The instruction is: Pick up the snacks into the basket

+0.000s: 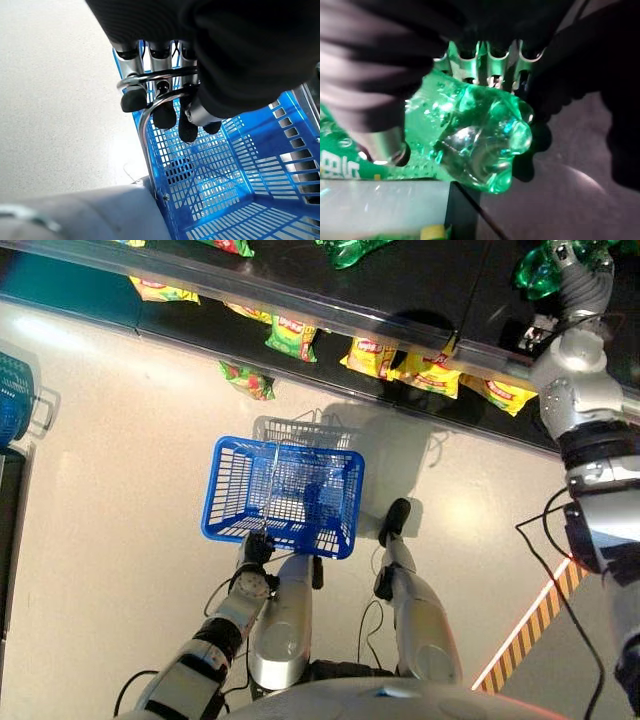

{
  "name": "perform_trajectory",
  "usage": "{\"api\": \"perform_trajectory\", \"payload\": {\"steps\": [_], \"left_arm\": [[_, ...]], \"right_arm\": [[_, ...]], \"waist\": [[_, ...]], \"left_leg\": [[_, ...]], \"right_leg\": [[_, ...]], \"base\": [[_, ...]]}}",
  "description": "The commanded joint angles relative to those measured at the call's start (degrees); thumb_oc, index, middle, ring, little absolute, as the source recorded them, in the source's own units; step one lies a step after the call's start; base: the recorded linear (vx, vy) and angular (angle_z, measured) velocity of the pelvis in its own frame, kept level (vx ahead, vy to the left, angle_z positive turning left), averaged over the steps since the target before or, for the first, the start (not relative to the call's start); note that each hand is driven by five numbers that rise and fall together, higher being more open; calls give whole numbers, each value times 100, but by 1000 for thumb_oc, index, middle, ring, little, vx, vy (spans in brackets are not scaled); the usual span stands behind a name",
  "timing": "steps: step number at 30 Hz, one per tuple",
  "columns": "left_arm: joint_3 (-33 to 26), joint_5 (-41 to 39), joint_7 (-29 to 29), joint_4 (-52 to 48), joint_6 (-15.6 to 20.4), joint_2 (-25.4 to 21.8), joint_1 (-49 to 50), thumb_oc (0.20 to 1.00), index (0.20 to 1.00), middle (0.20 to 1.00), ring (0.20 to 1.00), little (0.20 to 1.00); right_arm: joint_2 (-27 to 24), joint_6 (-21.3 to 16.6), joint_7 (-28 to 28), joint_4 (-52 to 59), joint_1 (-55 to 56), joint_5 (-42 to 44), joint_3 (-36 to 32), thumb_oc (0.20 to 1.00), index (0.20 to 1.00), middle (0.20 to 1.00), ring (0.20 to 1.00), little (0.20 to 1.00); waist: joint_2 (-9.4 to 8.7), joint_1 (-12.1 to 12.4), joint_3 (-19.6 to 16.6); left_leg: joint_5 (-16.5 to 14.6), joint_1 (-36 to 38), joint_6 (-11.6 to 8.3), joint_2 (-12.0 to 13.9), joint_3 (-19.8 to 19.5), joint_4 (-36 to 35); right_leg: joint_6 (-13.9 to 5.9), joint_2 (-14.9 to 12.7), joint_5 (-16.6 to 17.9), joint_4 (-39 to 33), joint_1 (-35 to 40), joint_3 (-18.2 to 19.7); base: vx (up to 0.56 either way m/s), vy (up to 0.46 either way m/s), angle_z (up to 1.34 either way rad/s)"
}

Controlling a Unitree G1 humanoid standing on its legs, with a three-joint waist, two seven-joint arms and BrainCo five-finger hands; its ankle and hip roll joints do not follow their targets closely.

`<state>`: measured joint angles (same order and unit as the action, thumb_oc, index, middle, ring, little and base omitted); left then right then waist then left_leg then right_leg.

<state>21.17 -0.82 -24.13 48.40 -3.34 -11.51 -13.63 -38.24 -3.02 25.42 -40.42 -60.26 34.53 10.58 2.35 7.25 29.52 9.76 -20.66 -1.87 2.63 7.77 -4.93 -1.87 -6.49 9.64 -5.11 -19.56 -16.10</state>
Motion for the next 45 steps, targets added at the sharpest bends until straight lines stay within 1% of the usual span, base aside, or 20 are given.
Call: {"api": "perform_trajectory", "payload": {"steps": [1,6,10,12,13,14,15,18,23,26,27,28,29,32,34,35,37,42,44,45], "left_arm": [[14,82,-96,24,-139,-95,463,200,200,200,200,200],[-157,242,-40,-184,-184,-97,517,200,200,200,200,200],[-358,352,-7,-311,-212,-115,549,200,200,200,200,200],[-420,382,7,-336,-221,-125,540,200,200,200,200,200],[-523,456,30,-353,-242,-157,560,200,200,200,200,200],[-559,477,47,-356,-248,-167,563,200,200,200,200,200],[-557,477,47,-356,-248,-167,569,200,200,200,200,200],[-811,476,88,-371,-240,-229,601,200,200,200,200,200],[-955,517,187,-423,-198,-294,664,200,200,200,200,200],[-1027,572,301,-406,-119,-352,680,200,200,200,200,200],[-1026,573,301,-405,-118,-351,681,200,200,200,200,200],[-1067,583,355,-402,-70,-361,706,200,200,200,200,200],[-1092,543,338,-415,-23,-371,708,200,200,200,200,200],[-1270,294,196,-441,96,-342,704,200,200,200,200,200],[-1340,61,46,-637,226,-333,659,200,200,200,200,200],[-1345,61,46,-638,226,-335,661,200,200,200,200,200],[-1306,-56,-81,-1302,477,-471,674,200,200,200,200,200],[-1301,-446,-262,-2628,842,-606,873,200,200,200,200,200],[-1296,-478,-199,-2869,859,-631,898,200,200,200,200,200],[-1227,-647,-113,-3126,939,-616,899,200,200,200,200,200]], "right_arm": [[361,-271,-159,614,658,-292,-38,200,200,200,200,200],[793,-393,-334,1698,1940,-323,-442,200,200,200,200,200],[1082,-484,-721,2706,3044,-323,-645,200,200,200,200,200],[1118,-502,-821,2926,3273,-350,-688,200,200,200,200,200],[1189,-518,-1006,3479,3856,-434,-797,200,200,200,200,200],[1203,-513,-1074,3659,4038,-479,-836,200,200,200,200,200],[1204,-512,-1074,3661,4045,-480,-835,200,200,200,200,200],[1181,-473,-1611,4421,4914,-510,-850,200,200,200,200,200],[1060,-411,-2395,4949,5541,61,-639,200,200,200,200,200],[800,-322,-2934,5313,5915,143,-535,200,200,200,200,200],[799,-322,-2935,5314,5917,143,-535,200,200,200,200,200],[576,-285,-3197,5480,6052,-47,-494,200,200,200,200,200],[544,-257,-3295,5449,6162,-5,-428,200,200,200,200,200],[315,-266,-3231,5406,6354,-852,-366,200,200,200,200,200],[235,-286,-3008,5268,6335,-1565,-201,200,200,200,200,200],[237,-290,-3005,5261,6326,-1568,-192,200,200,200,200,200],[292,-240,-2634,4814,6113,-2437,102,200,200,200,200,200],[1031,-150,-1981,3505,5540,-2585,594,200,200,200,200,200],[1180,-83,-1881,3251,5367,-2701,710,200,200,200,200,200],[1421,15,-1712,2732,4941,-2888,990,200,200,200,200,200]], "waist": [[-315,-44,-99],[-329,-133,-74],[-372,-236,-52],[-387,-270,-43],[-425,-340,-42],[-440,-370,-49],[-438,-368,-48],[-517,-490,-39],[-571,-558,-41],[-606,-597,-51],[-605,-597,-52],[-617,-616,-59],[-625,-625,-62],[-645,-657,-80],[-642,-655,-55],[-645,-660,-53],[-605,-629,-12],[-485,-518,27],[-457,-485,27],[-402,-407,27]], "left_leg": [[-180,-67,-198,-114,98,9],[-205,-33,-201,-103,104,21],[-194,-26,-200,-98,109,23],[-160,-43,-193,-100,112,16],[-186,-24,-201,-86,128,28],[-153,-43,-197,-86,134,17],[-183,-28,-202,-82,133,27],[-169,-25,-208,-72,164,31],[-157,-13,-213,-68,192,35],[-153,7,-223,-60,205,39],[-153,7,-223,-60,205,39],[-150,20,-234,-53,217,33],[-150,26,-235,-56,217,33],[-125,19,-238,-53,229,24],[-143,39,-244,-41,226,32],[-143,40,-244,-42,225,32],[-137,47,-250,-30,210,27],[-94,4,-261,-10,137,7],[-90,-8,-264,-8,121,1],[-80,-47,-267,0,83,0]], "right_leg": [[-819,-716,-51,566,-243,289],[-825,-703,-76,590,-241,315],[-817,-692,-70,593,-260,342],[-810,-687,-46,585,-285,343],[-813,-678,-80,609,-273,357],[-810,-679,-52,596,-287,356],[-814,-677,-78,605,-273,356],[-817,-647,-60,600,-287,394],[-816,-618,-41,593,-286,411],[-816,-604,-32,599,-275,407],[-816,-604,-32,599,-274,407],[-821,-600,-31,596,-271,406],[-822,-597,-28,599,-268,407],[-824,-599,-13,602,-277,406],[-825,-598,-42,627,-272,407],[-825,-599,-43,628,-270,407],[-823,-591,-56,632,-266,408],[-810,-597,-75,639,-280,336],[-809,-601,-84,647,-285,316],[-797,-607,-93,666,-315,287]], "base": [[0,0,0],[-20,-4,0],[-13,-11,-4],[-18,-12,-6],[-39,-18,-6],[-10,-15,-4],[0,0,0],[-21,-14,-2],[-17,-13,-7],[-12,-17,-6],[-15,-28,-9],[-12,-19,-6],[-14,-29,-6],[-3,-7,-1],[0,0,0],[0,0,0],[0,0,0],[-5,-19,2],[-1,-9,2],[0,0,0]]}}
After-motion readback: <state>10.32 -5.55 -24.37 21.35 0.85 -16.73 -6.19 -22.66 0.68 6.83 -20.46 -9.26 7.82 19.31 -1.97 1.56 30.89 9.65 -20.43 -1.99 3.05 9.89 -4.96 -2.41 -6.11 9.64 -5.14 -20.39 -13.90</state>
